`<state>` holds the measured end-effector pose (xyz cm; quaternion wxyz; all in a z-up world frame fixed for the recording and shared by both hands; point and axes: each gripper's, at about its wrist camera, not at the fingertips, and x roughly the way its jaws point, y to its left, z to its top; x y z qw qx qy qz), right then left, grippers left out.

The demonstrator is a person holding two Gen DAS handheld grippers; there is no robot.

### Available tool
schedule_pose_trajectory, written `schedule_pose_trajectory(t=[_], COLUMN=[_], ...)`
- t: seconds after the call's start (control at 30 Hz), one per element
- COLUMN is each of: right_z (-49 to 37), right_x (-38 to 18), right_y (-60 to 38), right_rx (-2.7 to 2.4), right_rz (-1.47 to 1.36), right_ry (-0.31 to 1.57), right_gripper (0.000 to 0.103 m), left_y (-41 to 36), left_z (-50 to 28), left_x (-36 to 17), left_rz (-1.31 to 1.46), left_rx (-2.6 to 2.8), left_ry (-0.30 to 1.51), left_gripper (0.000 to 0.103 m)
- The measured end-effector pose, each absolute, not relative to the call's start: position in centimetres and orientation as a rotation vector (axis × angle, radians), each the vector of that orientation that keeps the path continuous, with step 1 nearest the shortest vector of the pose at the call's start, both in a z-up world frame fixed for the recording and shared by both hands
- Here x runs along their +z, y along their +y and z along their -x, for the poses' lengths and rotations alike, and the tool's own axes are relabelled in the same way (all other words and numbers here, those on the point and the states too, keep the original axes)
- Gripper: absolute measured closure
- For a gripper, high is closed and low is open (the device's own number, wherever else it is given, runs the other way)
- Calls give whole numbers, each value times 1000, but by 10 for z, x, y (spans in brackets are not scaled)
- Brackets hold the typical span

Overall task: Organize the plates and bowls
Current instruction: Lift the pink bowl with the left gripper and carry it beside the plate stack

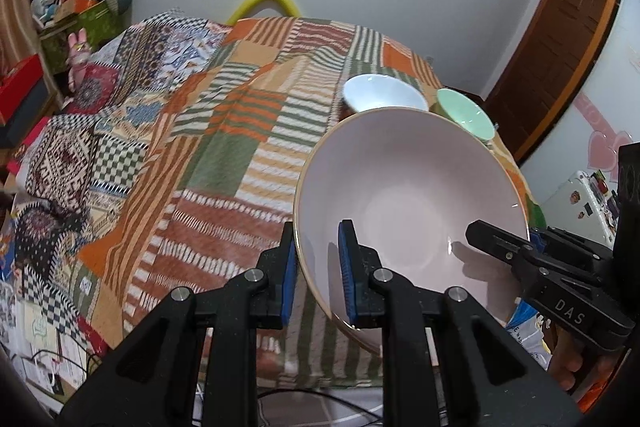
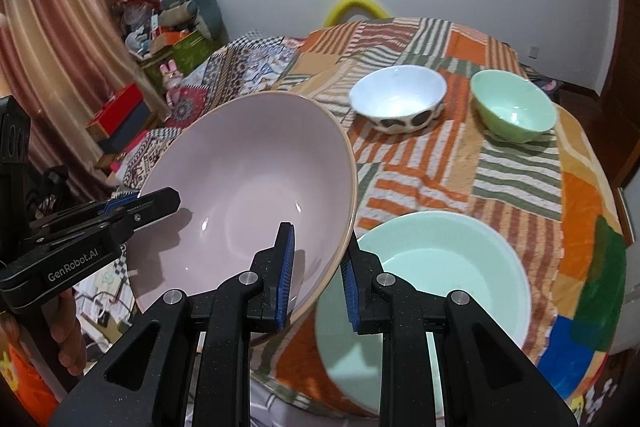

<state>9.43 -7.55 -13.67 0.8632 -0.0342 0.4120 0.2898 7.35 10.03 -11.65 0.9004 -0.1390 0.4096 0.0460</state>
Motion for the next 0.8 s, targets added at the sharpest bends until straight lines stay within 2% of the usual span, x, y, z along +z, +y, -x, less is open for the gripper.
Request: schedule_pose_trajectory(t=[0.8], right_z=[-97], right_x=[-196], right_y=[-36], right_rx=[645], right_rz=[143], right_ry=[1047], right_gripper=[83], left_y=[131], left_z=[-67], left_x=[-192], left_rz=[344], left_rx=[155], left_ry=[1033], left_gripper=[84])
